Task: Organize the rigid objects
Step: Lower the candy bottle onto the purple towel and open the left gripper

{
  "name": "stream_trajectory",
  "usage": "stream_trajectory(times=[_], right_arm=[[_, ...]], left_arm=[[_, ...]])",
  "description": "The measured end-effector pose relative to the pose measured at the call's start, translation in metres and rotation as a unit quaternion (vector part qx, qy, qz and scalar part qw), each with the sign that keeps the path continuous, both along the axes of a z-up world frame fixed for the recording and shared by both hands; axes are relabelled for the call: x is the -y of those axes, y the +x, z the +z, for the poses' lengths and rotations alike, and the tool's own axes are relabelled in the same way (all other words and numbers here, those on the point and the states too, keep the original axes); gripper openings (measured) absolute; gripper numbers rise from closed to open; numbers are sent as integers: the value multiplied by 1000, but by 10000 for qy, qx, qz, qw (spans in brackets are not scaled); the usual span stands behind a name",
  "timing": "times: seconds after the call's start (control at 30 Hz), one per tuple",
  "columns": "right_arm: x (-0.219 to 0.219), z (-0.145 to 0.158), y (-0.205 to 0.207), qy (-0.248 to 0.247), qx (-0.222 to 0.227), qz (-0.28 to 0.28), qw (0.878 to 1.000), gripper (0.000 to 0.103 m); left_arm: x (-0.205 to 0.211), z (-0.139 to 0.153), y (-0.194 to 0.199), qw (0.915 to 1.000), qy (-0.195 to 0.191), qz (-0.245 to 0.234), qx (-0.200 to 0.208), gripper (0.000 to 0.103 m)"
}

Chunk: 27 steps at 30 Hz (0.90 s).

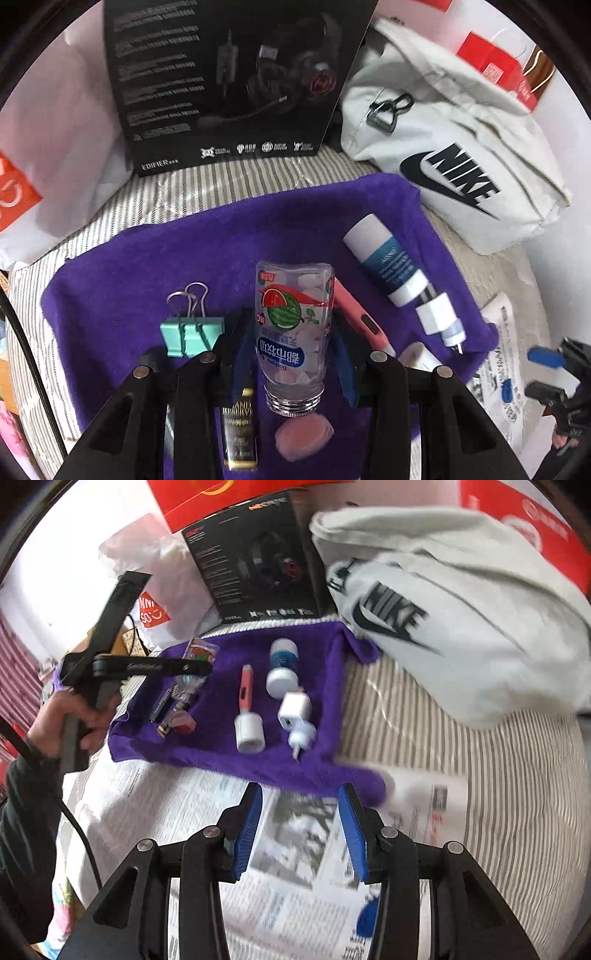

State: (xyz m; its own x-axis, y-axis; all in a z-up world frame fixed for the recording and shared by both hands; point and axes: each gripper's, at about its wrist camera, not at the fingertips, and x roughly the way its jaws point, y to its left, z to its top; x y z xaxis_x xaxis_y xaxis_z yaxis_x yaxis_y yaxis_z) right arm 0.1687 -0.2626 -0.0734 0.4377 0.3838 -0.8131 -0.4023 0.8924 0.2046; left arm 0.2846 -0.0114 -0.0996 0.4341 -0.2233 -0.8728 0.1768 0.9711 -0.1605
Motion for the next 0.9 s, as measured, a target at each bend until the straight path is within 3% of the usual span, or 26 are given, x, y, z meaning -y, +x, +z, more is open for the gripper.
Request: stream_trajectory(times=[0.43,0.6,0.73,0.9], right_arm=[[0,-13,-22,105,-207,50,9997,43],[-6,-13,-25,130,-240,110,9996,43],[-7,-11,-29,121,-211,145,9996,43],[-7,-4,-35,122,-144,136,9997,44]], left_arm=[[17,-27,10,9978,629,-111,-168,38],[15,-28,9,9980,617,-92,-137,39],[18,-28,5,9982,568,-113,-148,53],[20,-23,0,9989,456,-72,-56,56]])
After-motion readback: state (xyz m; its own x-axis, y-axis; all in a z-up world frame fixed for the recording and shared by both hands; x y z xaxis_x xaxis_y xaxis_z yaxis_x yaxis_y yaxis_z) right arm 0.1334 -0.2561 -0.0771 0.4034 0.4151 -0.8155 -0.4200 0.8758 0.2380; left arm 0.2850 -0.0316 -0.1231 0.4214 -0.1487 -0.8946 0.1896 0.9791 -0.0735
